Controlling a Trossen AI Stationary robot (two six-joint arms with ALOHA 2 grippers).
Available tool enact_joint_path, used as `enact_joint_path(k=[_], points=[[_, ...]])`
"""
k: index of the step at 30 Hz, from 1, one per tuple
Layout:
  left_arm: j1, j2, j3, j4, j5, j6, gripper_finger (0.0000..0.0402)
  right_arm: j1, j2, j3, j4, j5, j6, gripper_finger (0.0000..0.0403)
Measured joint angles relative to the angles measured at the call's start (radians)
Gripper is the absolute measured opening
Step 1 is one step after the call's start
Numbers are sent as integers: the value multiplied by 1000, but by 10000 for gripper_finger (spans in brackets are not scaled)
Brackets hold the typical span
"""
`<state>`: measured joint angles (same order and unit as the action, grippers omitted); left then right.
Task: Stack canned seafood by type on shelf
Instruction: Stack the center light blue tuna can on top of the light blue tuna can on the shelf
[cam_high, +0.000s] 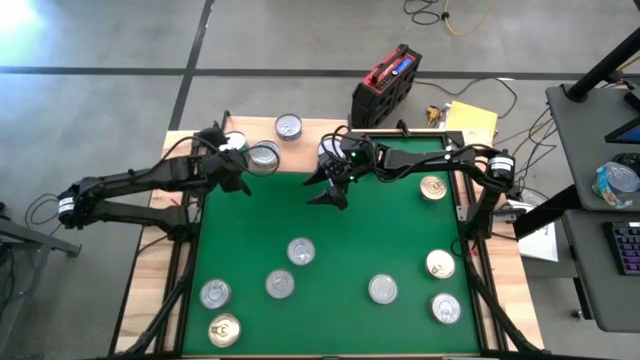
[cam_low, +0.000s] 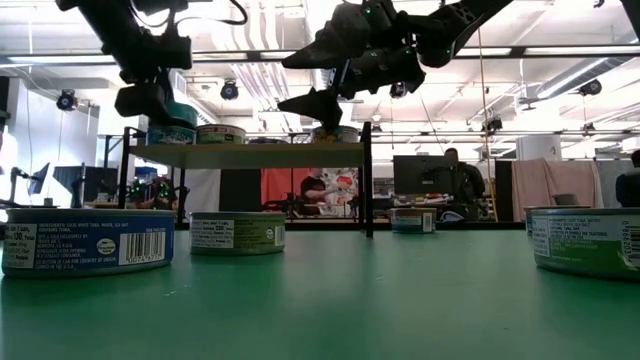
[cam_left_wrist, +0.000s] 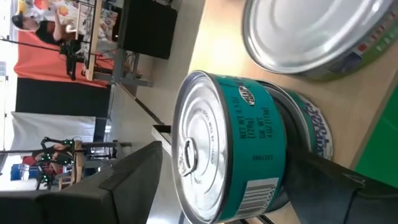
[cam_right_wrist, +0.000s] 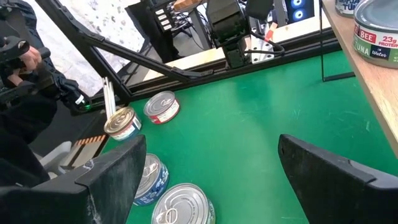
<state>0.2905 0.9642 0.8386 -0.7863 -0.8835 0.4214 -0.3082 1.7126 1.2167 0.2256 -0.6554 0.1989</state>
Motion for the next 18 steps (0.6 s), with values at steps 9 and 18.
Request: enact_joint_path(k=[9, 18], points=[[-1, -1, 19, -43, 15, -8, 297, 0, 0, 0, -4, 0, 2, 355], [-1, -1, 19, -45, 17, -12, 297, 0, 0, 0, -5, 0, 3, 356]])
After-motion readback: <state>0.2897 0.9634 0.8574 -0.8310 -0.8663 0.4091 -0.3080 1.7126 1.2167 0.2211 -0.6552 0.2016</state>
